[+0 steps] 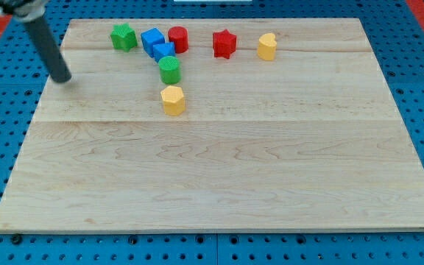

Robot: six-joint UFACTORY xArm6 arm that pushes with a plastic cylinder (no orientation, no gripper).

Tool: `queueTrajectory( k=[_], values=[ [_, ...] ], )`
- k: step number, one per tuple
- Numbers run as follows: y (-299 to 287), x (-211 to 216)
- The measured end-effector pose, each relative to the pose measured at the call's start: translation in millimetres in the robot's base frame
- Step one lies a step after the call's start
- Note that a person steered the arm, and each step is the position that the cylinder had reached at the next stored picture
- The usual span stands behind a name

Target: Nudge the green star downwards

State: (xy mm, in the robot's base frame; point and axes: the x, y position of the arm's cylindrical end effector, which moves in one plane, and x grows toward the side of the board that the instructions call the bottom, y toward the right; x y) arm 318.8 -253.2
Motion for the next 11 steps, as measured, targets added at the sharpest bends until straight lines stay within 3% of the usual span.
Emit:
queueTrajectory(
  k=[2, 3, 11],
  values=[
    [8.8, -108.1],
    [35.2, -120.4],
    [44.3, -124.0]
  ],
)
